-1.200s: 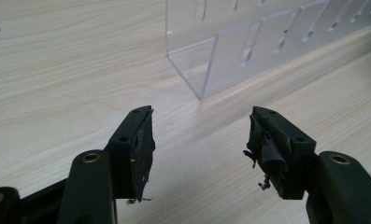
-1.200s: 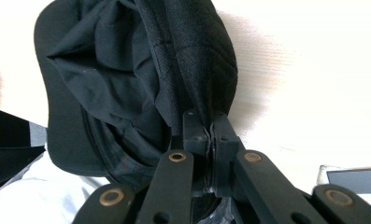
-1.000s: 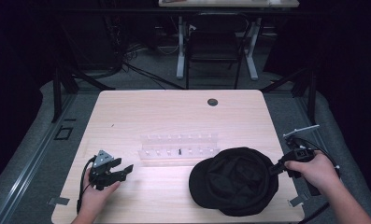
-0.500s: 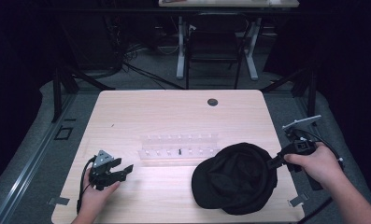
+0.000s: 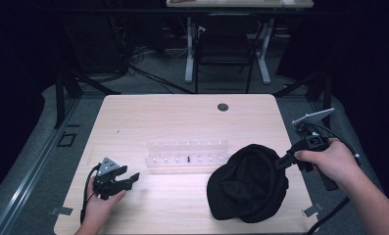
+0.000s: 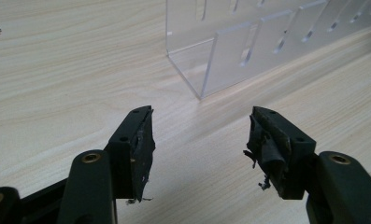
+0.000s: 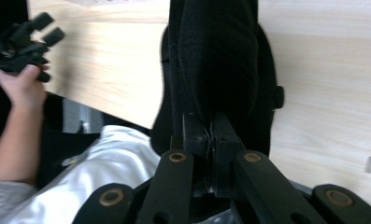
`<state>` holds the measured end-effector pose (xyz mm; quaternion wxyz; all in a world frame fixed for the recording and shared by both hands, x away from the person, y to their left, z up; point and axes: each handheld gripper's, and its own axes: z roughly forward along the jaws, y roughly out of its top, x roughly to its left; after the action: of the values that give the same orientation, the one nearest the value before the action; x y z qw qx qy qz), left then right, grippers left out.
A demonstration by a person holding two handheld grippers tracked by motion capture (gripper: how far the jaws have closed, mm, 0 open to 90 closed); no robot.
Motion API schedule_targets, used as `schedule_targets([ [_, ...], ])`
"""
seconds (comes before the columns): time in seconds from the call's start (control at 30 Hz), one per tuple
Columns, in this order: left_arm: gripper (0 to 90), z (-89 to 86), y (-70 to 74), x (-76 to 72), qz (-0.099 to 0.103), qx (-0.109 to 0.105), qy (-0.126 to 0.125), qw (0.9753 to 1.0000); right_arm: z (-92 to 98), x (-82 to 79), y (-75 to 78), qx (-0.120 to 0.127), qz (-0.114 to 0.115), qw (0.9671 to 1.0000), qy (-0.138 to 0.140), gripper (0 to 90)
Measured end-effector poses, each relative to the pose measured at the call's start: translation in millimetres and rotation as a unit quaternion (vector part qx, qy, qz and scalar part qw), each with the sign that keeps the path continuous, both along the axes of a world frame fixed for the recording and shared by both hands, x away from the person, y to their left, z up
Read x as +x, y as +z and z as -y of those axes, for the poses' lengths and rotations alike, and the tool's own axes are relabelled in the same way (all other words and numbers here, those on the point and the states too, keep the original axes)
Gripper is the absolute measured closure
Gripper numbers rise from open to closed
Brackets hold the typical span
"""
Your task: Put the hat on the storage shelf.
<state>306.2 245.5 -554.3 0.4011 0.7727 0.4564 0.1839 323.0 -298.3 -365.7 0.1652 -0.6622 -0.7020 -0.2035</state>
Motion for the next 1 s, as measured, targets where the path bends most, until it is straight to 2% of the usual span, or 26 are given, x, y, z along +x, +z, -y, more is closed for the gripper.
schedule_targets([
  [0.07,40.5,0.0,-0.1,0.0,0.000,0.000,0.001,1.0000,0.3,0.6,1.1,0.017,-0.008,0.9998,-0.010,88.0],
  [0.1,40.5,0.0,-0.1,0.0,-0.001,0.000,0.000,1.0000,3.6,2.1,2.5,0.020,-0.018,0.9996,0.007,88.1],
  [0.13,40.5,0.2,-0.4,0.1,0.000,-0.001,0.000,1.0000,3.6,2.1,2.5,0.020,-0.018,0.9996,0.007,88.1],
  [0.17,40.5,0.3,-0.5,0.1,0.000,-0.001,0.000,1.0000,2.7,1.5,1.5,0.032,-0.018,0.9993,-0.010,88.1],
  [0.33,40.5,0.5,-0.5,0.0,0.000,-0.001,0.000,1.0000,7.3,2.9,2.6,0.067,-0.034,0.9970,-0.017,88.1],
  [0.37,40.5,0.5,-0.5,0.0,0.000,-0.002,0.000,1.0000,8.6,3.1,3.2,0.075,-0.036,0.9964,-0.017,88.1],
  [0.4,40.5,0.5,-0.5,0.0,0.000,-0.001,0.000,1.0000,7.0,2.2,2.1,0.088,-0.031,0.9950,-0.034,88.1],
  [0.43,40.5,0.6,-0.6,0.1,0.000,-0.001,0.000,1.0000,10.3,3.3,3.2,0.103,-0.039,0.9937,-0.022,88.2],
  [0.5,40.5,0.7,-0.7,0.1,0.000,-0.001,0.000,1.0000,10.4,3.2,3.1,0.109,-0.038,0.9931,-0.023,88.2],
  [0.53,40.5,0.6,-0.7,0.2,0.000,-0.001,0.000,1.0000,8.5,2.2,2.6,0.126,-0.035,0.9908,-0.036,88.2],
  [0.57,40.5,0.6,-0.7,0.2,0.000,-0.001,0.000,1.0000,10.6,3.2,3.5,0.131,-0.039,0.9905,-0.016,88.3],
  [0.63,40.5,0.8,-0.8,0.2,0.000,-0.001,0.000,1.0000,6.9,1.8,3.6,0.146,-0.034,0.9883,-0.029,88.3],
  [0.67,40.5,0.7,-0.8,0.1,0.000,-0.001,0.000,1.0000,6.7,2.6,5.5,0.148,-0.035,0.9883,-0.006,88.3],
  [0.8,40.5,0.7,-0.7,0.0,0.000,-0.001,0.000,1.0000,2.9,1.8,8.2,0.161,-0.033,0.9863,0.000,88.4],
  [0.87,40.5,0.7,-0.7,0.0,0.000,-0.001,0.000,1.0000,-0.2,1.3,10.6,0.172,-0.030,0.9847,0.004,88.4],
  [0.9,40.5,0.8,-0.7,0.0,0.000,-0.001,0.000,1.0000,-3.1,1.3,12.4,0.185,-0.027,0.9823,0.004,88.4],
  [0.93,40.5,0.8,-0.7,0.0,0.000,-0.001,-0.001,1.0000,-3.1,1.3,12.4,0.185,-0.027,0.9823,0.004,88.4],
  [1.0,40.5,1.2,-1.2,0.1,0.003,-0.002,0.001,1.0000,-4.8,1.7,12.8,0.198,-0.023,0.9799,0.005,88.4],
])
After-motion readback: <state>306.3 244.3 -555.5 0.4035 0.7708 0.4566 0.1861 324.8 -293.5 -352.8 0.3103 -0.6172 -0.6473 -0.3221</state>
